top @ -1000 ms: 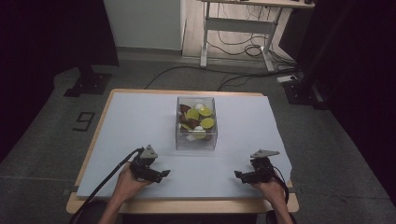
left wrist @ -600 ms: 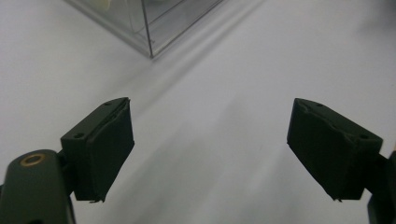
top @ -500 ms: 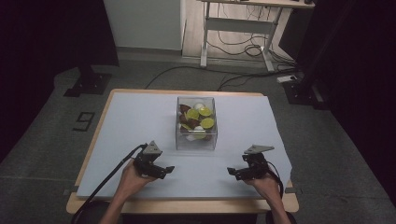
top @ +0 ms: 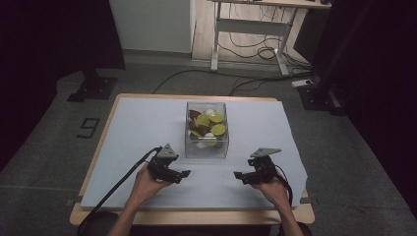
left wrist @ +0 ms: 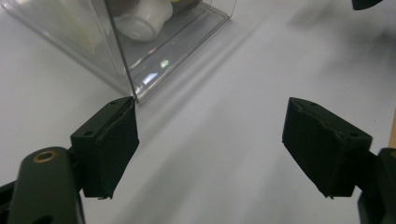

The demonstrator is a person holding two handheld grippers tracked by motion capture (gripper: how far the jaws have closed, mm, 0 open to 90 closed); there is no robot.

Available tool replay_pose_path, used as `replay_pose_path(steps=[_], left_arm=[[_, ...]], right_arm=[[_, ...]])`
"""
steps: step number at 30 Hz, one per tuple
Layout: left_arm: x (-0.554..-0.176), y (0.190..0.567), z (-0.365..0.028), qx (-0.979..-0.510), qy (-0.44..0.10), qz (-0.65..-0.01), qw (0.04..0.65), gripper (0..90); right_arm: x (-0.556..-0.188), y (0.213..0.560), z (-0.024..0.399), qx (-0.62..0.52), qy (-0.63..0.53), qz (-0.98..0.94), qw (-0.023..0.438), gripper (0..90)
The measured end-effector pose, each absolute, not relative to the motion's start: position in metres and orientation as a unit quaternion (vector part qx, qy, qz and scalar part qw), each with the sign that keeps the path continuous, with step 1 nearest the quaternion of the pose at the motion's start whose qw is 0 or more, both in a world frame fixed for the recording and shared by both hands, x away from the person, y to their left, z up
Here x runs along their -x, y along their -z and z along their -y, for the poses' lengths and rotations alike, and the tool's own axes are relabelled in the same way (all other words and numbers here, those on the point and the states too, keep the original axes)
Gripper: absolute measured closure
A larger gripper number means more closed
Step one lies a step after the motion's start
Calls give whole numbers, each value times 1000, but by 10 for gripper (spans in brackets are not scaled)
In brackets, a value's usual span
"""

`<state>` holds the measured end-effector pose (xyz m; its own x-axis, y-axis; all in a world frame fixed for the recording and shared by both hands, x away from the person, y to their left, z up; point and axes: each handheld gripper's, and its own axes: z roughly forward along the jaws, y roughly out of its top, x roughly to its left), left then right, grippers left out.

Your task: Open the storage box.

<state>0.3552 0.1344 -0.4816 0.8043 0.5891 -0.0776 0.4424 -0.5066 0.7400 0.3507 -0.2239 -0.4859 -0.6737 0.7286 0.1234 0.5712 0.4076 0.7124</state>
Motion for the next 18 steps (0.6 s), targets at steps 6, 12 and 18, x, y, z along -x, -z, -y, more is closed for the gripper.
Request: replay_pose_path(steps=[6, 12, 18], left_arm=[[-361, 475, -128, -862, -93, -295, 402, 210], [-367, 469, -122, -859, -97, -293, 408, 254], [-372, 466, -116, -860, -107, -287, 408, 311]], right_arm=[[-357, 481, 218, -387, -399, -825, 103, 230], [-361, 478, 210, -381, -409, -822, 105, 271], [-364, 474, 203, -375, -433, -815, 91, 351]])
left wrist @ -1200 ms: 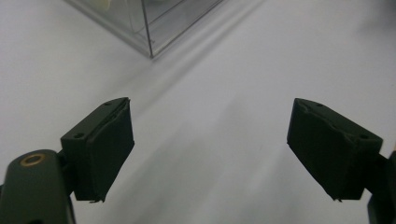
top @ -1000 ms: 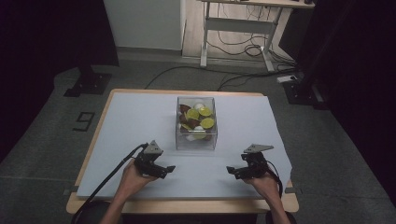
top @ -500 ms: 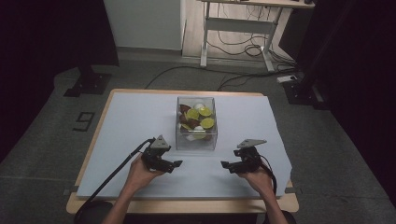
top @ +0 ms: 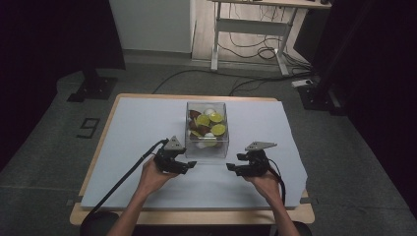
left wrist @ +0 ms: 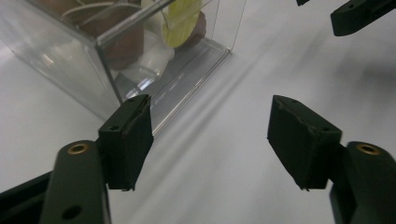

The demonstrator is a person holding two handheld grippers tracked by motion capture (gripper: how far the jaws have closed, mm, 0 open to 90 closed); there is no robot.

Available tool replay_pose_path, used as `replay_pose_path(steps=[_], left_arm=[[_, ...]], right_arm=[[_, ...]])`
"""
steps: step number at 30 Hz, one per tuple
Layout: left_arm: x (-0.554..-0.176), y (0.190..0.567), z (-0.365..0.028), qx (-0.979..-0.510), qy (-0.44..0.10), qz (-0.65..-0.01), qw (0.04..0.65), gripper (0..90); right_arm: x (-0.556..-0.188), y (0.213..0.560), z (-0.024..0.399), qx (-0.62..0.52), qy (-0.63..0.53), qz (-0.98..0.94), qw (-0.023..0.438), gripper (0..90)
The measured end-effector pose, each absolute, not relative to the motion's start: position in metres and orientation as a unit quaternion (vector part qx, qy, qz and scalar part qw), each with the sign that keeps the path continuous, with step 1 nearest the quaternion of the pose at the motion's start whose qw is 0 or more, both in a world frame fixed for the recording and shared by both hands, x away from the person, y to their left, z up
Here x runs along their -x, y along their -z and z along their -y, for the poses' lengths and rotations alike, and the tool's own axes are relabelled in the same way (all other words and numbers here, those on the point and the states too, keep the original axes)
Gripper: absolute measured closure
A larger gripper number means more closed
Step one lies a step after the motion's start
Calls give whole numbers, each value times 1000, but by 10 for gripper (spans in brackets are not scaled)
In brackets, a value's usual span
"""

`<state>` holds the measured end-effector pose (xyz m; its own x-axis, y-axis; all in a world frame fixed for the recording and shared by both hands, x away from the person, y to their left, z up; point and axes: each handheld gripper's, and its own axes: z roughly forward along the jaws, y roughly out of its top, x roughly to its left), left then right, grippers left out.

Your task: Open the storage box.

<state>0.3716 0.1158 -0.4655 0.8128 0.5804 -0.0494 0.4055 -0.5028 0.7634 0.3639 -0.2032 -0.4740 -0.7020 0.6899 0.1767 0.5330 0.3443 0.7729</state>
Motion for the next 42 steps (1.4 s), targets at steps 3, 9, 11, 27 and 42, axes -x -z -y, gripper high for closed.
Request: replay_pose_path(steps=[3, 9, 11, 27, 42], left_arm=[[-373, 464, -113, -857, -113, -288, 412, 354], [-378, 464, -108, -858, -119, -286, 409, 416], [-379, 464, -108, -857, -121, -286, 410, 436], [-390, 464, -100, -848, -120, -297, 423, 572], [-398, 468, -95, -837, -131, -308, 432, 672]], right_arm=[[-365, 472, 200, -369, -432, -817, 96, 391], [-369, 469, 193, -364, -433, -818, 103, 455], [-371, 468, 191, -362, -435, -818, 108, 476], [-382, 463, 165, -348, -438, -819, 125, 631], [-394, 464, 146, -357, -427, -817, 148, 742]])
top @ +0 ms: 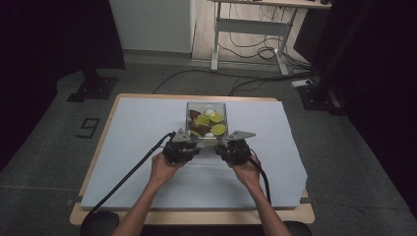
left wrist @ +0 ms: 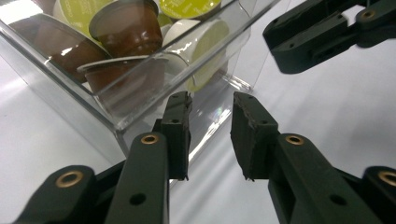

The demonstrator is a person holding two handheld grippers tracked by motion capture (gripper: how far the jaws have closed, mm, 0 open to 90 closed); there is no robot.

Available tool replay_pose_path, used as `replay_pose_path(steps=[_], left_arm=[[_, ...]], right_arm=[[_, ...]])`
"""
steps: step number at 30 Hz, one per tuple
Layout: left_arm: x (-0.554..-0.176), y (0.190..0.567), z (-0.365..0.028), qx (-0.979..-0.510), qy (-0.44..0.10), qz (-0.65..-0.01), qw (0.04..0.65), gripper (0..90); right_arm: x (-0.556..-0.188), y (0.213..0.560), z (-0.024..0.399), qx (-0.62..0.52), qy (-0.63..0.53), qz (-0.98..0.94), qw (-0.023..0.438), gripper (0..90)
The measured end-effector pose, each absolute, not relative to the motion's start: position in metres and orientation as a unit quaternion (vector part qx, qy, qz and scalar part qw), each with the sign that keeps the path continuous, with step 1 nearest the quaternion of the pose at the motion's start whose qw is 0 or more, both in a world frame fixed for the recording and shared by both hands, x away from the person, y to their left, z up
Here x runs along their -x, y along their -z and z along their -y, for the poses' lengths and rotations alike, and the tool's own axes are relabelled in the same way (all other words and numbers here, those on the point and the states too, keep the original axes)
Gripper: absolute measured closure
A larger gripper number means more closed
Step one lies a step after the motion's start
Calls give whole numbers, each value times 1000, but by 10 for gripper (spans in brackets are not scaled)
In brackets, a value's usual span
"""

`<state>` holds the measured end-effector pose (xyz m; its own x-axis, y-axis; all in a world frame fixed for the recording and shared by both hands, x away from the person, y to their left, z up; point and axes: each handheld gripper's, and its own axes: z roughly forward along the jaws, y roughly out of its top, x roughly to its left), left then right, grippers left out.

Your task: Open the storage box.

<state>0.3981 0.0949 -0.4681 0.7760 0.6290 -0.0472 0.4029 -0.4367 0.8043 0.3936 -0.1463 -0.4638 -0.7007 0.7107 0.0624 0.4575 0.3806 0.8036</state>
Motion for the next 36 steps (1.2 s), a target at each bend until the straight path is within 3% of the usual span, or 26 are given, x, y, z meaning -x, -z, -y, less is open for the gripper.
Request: replay_pose_path(steps=[18, 36], left_arm=[[-404, 472, -92, -820, -126, -318, 459, 758], [-394, 469, -90, -832, -135, -305, 444, 771]], right_arm=[[-404, 465, 138, -360, -438, -809, 154, 781], [-398, 465, 141, -354, -449, -808, 140, 783]])
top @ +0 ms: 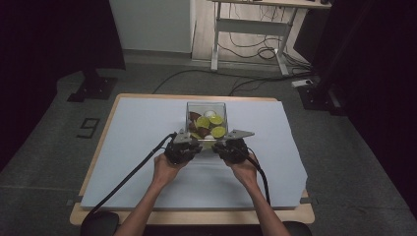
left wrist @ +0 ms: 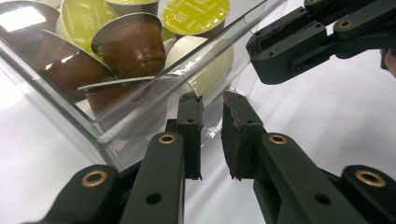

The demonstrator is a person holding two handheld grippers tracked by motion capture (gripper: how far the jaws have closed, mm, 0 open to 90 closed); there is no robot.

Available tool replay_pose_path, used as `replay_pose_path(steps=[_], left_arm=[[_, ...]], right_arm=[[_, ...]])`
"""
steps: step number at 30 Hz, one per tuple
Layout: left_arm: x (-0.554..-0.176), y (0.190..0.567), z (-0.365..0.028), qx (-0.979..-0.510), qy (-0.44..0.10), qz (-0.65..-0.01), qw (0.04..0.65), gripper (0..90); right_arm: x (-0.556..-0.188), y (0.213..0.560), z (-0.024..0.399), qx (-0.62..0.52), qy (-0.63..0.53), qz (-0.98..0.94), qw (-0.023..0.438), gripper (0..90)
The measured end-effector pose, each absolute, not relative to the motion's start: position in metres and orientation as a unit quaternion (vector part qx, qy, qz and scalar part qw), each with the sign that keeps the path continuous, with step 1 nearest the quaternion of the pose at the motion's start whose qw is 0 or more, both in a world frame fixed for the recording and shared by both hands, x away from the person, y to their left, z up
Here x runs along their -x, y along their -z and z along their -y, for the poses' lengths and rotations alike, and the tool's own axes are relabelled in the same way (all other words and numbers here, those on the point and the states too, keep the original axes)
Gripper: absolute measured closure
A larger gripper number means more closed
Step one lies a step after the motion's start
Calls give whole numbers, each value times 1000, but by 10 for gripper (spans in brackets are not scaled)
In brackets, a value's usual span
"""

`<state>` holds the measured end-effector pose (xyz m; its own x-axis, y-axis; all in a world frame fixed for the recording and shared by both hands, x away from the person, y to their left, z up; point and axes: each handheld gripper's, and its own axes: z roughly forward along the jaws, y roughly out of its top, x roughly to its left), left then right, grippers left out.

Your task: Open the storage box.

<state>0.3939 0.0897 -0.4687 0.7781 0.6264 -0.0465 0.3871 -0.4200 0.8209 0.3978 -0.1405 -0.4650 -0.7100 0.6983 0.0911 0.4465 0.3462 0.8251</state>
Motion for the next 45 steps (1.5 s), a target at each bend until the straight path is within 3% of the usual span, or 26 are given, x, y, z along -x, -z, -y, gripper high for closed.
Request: replay_pose_path(steps=[45], left_arm=[[-350, 471, -84, -837, -132, -297, 441, 787]], right_arm=[[-352, 465, 140, -343, -437, -819, 143, 775]])
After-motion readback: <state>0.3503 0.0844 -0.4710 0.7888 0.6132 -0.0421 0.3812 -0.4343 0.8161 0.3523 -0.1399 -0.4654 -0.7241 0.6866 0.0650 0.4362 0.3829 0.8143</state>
